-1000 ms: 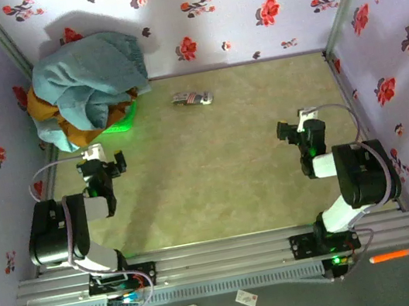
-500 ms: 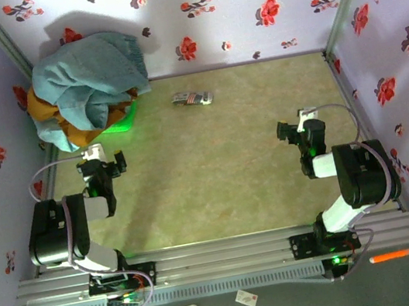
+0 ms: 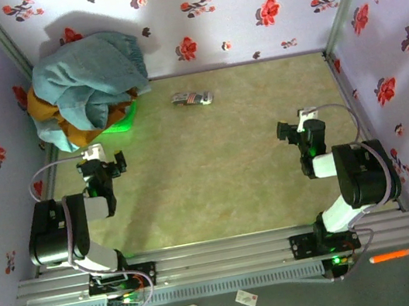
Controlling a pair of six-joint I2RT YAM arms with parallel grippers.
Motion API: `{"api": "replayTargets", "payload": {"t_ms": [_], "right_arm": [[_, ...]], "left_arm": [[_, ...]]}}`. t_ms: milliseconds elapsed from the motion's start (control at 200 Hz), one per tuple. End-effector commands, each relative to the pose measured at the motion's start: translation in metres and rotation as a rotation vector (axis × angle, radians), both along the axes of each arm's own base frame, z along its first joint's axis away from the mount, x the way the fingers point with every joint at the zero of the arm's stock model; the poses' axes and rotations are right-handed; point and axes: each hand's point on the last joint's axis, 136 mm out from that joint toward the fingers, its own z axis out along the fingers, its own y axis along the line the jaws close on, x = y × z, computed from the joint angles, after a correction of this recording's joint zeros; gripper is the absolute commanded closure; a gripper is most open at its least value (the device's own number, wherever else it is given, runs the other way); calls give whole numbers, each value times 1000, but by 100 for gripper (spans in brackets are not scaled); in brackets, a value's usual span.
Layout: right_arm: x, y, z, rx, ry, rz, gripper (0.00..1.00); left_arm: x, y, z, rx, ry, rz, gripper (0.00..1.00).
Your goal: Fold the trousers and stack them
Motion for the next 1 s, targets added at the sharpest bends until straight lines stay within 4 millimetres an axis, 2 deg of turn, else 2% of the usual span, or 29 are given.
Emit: {"api": "replayTargets", "payload": {"t_ms": [0, 505, 655, 740, 820, 880, 960, 995], "right_arm": [[2, -3, 5, -1, -15, -12, 1], [2, -5, 5, -3, -16, -24, 1], [2, -7, 6, -6, -16, -35, 1], [2, -7, 9, -10, -16, -36, 1], [2, -3, 24, -32, -3, -27, 1], [1, 1, 41, -64, 29, -32, 1], [1, 7, 74, -78, 78, -62, 1], [4, 12, 94, -78, 91, -60, 1]], "left_arm": [[5, -1, 5, -9, -12, -6, 0], [5, -1, 5, -10, -13, -4, 0], [-2, 10, 24, -8, -38, 61, 0], [-6, 9, 36, -5, -43, 53, 0], [-14, 9, 57, -13, -60, 55, 0], [-23, 9, 81, -35, -86, 60, 0], [-34, 7, 109, -137, -99, 85, 0], [-39, 6, 119, -184, -87, 94, 0]]}}
